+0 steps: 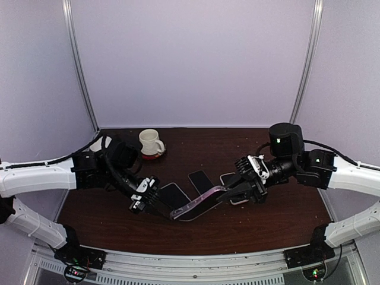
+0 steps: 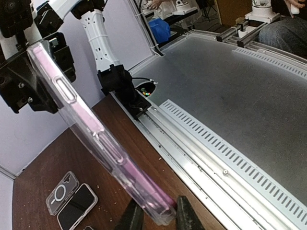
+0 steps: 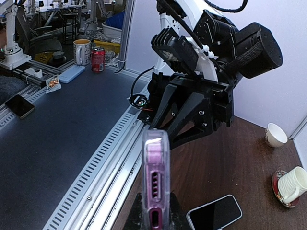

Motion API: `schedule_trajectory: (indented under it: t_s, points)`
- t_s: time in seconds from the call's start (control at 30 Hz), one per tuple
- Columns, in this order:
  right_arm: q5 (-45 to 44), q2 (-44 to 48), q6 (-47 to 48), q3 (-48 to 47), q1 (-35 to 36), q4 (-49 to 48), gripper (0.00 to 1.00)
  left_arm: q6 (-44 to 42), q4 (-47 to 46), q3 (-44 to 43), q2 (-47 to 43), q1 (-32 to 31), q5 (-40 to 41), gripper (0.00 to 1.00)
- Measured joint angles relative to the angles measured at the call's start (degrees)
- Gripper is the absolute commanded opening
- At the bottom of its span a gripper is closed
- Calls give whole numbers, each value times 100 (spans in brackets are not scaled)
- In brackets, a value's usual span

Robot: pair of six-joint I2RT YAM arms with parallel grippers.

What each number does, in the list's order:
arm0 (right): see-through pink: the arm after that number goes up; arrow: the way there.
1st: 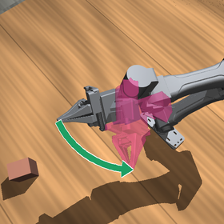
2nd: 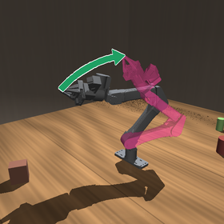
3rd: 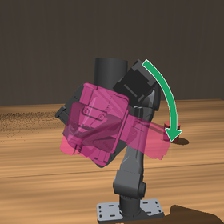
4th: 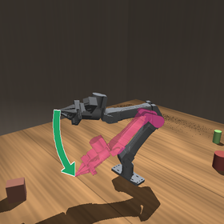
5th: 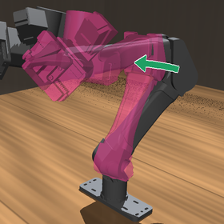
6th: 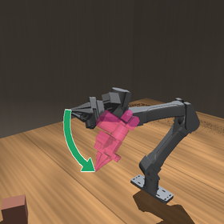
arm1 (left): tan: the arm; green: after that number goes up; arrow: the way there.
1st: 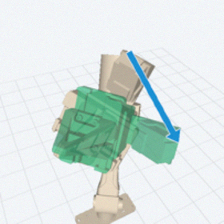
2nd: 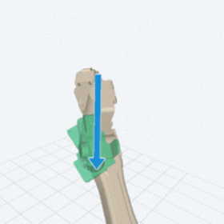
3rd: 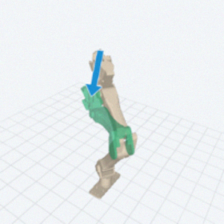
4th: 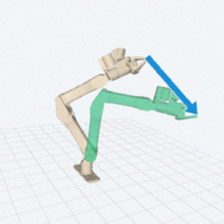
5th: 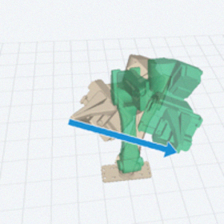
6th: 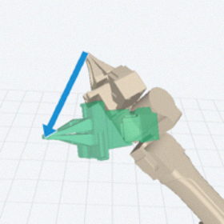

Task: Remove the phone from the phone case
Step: Remove the top left corner of the phone from the phone case.

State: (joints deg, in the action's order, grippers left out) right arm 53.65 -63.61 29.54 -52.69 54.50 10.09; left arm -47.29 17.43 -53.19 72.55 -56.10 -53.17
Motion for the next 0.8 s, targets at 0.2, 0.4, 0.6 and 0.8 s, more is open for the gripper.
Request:
schedule_trajectory:
  t_s: [0.2, 0.4, 0.6, 0.8]
  points:
    - [326, -245, -98, -155, 28, 57, 0, -107, 260, -20, -4, -66, -199, 0]
    - [527, -363, -103, -269, 31, 83, 0, -166, 409, -72, -35, -92, -337, 0]
    - [706, -496, -142, -337, 52, 59, 0, -306, 522, -72, -37, -105, -487, 0]
    - [841, -713, -291, -343, 216, -160, 0, -568, 894, -74, -28, -168, -704, 0]
